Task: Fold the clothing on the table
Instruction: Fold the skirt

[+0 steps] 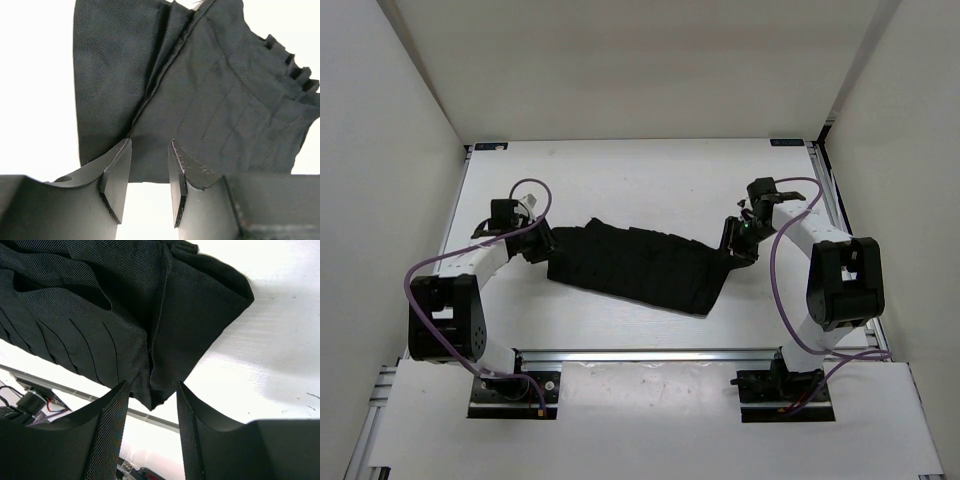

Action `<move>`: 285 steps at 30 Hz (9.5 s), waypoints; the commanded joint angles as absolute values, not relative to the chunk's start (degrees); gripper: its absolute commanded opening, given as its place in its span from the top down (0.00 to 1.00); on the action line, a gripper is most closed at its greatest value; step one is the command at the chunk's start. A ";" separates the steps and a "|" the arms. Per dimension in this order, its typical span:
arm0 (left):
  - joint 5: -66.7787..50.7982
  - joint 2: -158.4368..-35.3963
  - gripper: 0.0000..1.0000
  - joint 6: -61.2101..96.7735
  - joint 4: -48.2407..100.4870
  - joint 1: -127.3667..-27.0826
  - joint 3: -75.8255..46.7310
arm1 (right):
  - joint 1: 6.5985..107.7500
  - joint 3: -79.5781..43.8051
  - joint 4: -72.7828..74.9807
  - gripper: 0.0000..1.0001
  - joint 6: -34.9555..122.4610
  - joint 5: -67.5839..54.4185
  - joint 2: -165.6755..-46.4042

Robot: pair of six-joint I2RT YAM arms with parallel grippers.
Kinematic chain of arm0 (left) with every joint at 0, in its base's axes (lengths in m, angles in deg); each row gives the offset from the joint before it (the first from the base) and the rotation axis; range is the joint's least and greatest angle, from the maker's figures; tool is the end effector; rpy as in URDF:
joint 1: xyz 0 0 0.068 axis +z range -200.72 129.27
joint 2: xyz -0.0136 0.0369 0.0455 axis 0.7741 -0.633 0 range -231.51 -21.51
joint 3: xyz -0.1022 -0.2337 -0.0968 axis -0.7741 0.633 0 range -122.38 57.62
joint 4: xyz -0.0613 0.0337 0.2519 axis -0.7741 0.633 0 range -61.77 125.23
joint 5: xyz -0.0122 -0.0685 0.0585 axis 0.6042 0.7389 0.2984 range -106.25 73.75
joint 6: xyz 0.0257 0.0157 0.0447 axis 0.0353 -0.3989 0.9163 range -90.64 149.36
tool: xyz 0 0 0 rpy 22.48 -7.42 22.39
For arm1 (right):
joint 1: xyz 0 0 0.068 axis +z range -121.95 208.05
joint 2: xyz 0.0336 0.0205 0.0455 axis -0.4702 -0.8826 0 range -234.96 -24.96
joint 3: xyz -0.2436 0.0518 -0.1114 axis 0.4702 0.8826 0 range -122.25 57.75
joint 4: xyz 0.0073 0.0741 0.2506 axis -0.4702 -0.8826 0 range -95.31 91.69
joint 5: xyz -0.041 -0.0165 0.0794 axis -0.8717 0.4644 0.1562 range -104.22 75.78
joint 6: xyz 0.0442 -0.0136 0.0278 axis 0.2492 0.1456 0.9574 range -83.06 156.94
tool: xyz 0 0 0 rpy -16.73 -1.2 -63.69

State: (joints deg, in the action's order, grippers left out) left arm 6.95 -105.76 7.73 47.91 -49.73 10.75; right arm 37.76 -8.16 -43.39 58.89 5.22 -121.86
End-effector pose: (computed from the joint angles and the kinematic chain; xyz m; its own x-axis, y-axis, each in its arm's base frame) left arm 0.2829 -0.0092 0.1856 -0.8531 -0.3537 -0.3836 -0.1250 0.8523 -0.5078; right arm 0.3119 0.0655 0.1964 -0.9764 0.1904 -0.1024 0.1368 0.9108 0.3895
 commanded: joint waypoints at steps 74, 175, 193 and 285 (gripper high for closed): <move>12.14 -88.66 1.00 3.35 56.17 -52.04 19.22 | 36.84 -19.68 -50.16 1.00 58.82 -6.66 -145.01; 3.09 -108.17 0.53 -8.08 39.74 -61.89 18.69 | 28.57 6.77 -15.35 0.38 57.77 34.55 -127.00; 3.17 -106.50 0.53 -7.29 40.80 -58.90 21.06 | 23.56 13.71 -19.41 0.37 53.63 30.77 -118.74; 18.74 -112.04 1.00 -26.46 16.35 -67.08 23.77 | 52.66 -21.45 -17.39 1.00 74.20 41.15 -141.42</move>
State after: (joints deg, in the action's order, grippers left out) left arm 22.86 -112.93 -30.89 10.01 -68.42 20.69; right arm 53.67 -21.56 -17.55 75.24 41.06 -145.01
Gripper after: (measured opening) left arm 0.044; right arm 0.002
